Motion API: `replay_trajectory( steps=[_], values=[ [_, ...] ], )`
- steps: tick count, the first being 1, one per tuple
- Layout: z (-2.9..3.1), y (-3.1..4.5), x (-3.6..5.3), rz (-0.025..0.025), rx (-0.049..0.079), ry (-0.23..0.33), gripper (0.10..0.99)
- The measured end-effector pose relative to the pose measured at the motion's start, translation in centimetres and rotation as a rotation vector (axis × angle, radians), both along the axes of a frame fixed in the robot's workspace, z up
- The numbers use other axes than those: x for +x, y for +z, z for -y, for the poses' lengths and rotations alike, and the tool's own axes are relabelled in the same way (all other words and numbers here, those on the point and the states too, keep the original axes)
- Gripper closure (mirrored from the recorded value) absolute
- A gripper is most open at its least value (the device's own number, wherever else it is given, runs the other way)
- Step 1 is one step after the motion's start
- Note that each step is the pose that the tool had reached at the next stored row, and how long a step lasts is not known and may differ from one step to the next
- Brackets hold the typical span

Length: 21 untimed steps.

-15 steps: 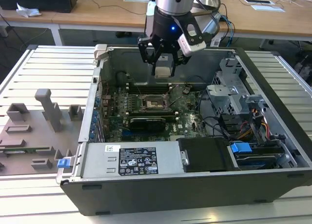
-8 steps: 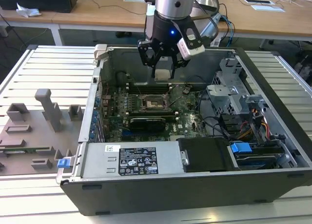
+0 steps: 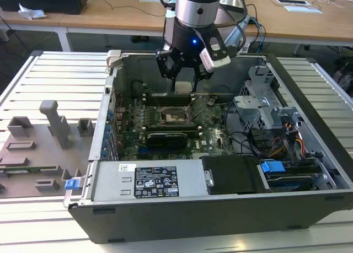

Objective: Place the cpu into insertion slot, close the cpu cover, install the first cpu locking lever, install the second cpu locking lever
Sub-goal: 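Place the cpu into insertion slot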

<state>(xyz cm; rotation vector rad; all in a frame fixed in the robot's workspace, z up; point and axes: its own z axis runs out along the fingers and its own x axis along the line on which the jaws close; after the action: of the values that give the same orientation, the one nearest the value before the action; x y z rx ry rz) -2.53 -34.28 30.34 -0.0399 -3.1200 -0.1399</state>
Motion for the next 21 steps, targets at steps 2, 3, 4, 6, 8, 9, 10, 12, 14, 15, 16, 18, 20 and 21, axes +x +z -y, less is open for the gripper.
replay_trajectory(
  steps=[2, 3, 4, 6, 8, 9, 10, 12, 14, 15, 16, 18, 20, 21],
  values=[
    [0.0, -0.27, 0.0, 0.0, 0.0, 0.0, 0.545],
    [0.0, -0.36, 0.0, 0.0, 0.0, 0.0, 0.545],
    [0.0, -0.45, 0.0, 0.0, 0.0, 0.0, 0.545],
    [0.0, -0.75, 0.0, 0.0, 0.0, 0.0, 0.545],
    [0.0, -1.08, 0.0, 0.0, 0.0, 0.0, 0.545],
    [0.0, -1.18, 0.0, 0.0, 0.0, 0.0, 0.545],
    [0.0, -1.28, 0.0, 0.0, 0.0, 0.0, 0.545],
    [0.0, -1.55, 0.0, 0.0, 0.0, 0.0, 0.545],
    [0.0, -1.85, 0.0, 0.0, 0.0, 0.0, 0.545],
    [0.0, -2.08, 0.0, 0.0, 0.0, 0.0, 0.545],
    [0.0, -2.2, 0.0, 0.0, 0.0, 0.0, 0.545],
    [0.0, -2.51, 0.0, 0.0, 0.0, 0.0, 0.545],
    [-0.01, -3.06, -0.04, 0.0, 0.0, 0.0, 0.545],
    [-0.02, -3.26, -0.05, 0.0, 0.0, 0.0, 0.545]
  ],
)
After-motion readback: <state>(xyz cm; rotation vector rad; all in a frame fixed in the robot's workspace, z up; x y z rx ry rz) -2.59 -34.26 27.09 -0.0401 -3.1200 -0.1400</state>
